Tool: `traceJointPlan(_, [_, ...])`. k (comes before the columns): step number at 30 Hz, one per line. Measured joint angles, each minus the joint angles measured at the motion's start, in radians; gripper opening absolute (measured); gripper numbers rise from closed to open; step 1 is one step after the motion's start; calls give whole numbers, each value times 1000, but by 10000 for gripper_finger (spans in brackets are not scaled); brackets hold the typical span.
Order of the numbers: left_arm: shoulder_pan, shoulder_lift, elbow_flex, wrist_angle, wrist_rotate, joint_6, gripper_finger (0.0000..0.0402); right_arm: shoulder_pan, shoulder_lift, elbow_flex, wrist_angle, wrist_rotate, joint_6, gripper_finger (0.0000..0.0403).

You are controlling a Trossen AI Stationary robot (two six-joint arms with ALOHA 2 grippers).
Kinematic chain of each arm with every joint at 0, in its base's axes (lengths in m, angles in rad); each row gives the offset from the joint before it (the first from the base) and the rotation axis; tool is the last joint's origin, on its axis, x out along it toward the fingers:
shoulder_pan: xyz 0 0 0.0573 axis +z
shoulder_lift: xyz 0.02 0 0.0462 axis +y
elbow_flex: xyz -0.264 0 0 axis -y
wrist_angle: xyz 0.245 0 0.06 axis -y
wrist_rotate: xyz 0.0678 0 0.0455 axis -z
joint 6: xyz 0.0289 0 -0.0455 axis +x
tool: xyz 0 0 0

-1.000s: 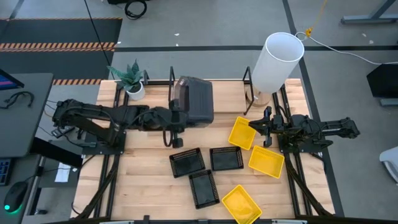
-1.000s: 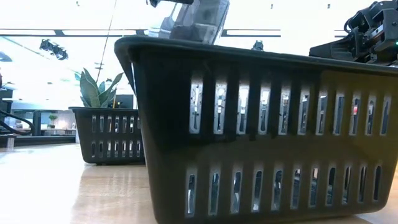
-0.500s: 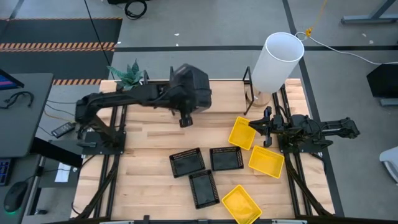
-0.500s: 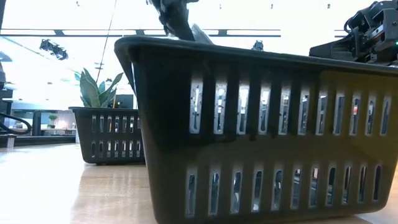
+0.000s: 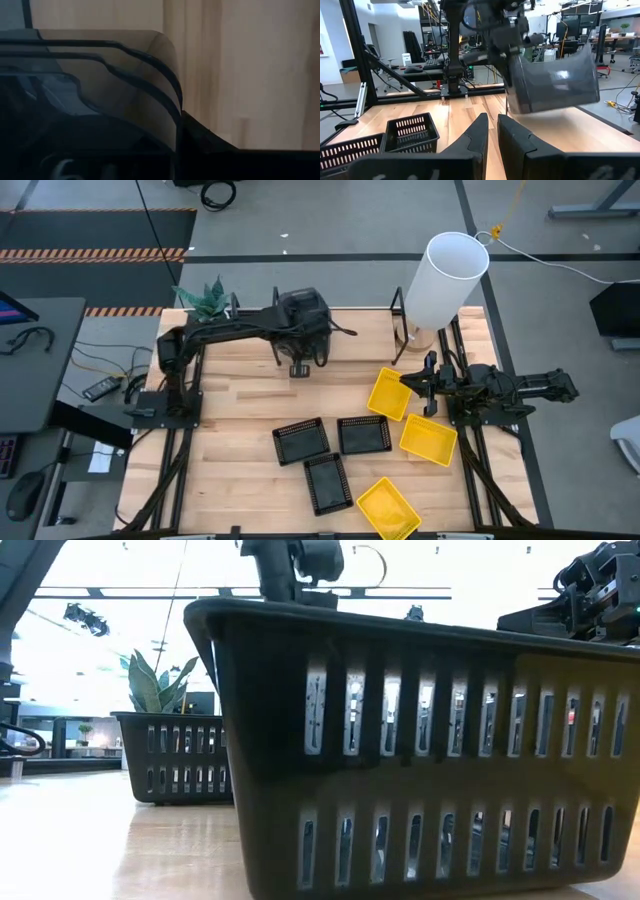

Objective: Stack baskets on shelf by color
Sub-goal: Put the stacked black bins on the shelf

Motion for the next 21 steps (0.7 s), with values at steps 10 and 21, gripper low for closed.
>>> traceJointPlan(10, [1,29,0,-18,-50,-13,17,0,0,0,0,0,0,45])
traceJointPlan(21, [1,29,0,-105,-81,-28,18,0,0,0,0,0,0,45])
